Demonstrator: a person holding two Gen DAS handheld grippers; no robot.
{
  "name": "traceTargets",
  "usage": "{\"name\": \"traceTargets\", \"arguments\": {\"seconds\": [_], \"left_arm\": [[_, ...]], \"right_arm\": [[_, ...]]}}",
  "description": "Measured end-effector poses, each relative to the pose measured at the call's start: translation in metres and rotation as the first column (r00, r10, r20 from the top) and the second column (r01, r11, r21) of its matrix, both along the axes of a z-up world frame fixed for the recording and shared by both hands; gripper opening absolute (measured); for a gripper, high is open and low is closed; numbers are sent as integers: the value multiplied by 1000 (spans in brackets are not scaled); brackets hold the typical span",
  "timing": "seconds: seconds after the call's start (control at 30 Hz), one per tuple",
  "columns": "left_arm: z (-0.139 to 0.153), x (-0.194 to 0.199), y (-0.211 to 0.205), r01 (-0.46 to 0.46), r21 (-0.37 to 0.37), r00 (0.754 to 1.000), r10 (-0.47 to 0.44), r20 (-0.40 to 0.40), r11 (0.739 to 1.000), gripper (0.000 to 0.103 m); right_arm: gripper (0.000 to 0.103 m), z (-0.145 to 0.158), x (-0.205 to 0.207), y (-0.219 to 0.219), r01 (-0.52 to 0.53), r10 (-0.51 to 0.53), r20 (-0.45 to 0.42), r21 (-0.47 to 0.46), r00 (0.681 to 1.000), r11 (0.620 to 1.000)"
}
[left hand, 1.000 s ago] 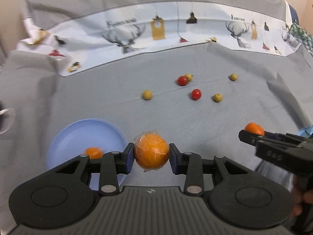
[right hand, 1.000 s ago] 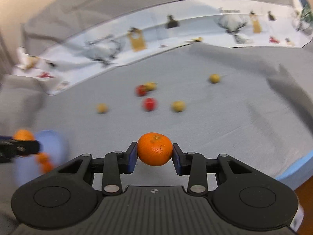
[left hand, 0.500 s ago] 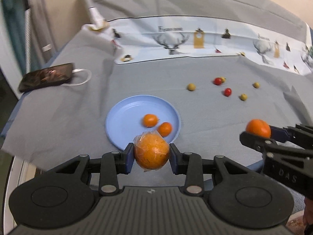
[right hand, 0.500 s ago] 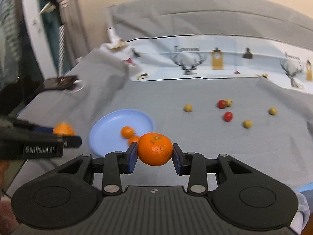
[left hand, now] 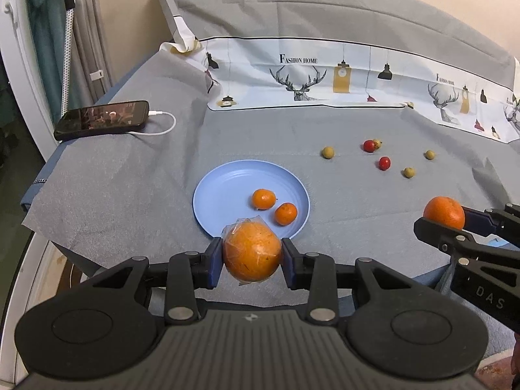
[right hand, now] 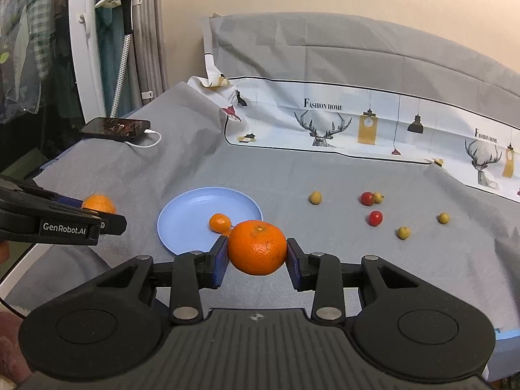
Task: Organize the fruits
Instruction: 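Carry both held oranges over the blue plate with both tools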
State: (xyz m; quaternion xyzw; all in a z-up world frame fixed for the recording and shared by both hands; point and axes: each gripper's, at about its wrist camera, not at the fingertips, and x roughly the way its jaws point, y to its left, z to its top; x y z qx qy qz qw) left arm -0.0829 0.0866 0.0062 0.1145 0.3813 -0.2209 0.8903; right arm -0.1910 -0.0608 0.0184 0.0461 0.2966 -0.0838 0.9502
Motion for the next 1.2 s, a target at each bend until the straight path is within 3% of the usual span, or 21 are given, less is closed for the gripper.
{"name": "traceTargets", "arguments": {"seconds": [0.7,1.2], "left_arm": [[-16,19,-2,-12,23,999,13,-52,1000,41],[-23,56,-5,-45,21,996,46,-82,999,41]], "right_arm": [[39,-13,20,-2,-6,7,-70,24,998,1000],[39,-23,50,-8,-2,5,-111,33,994,999]]}}
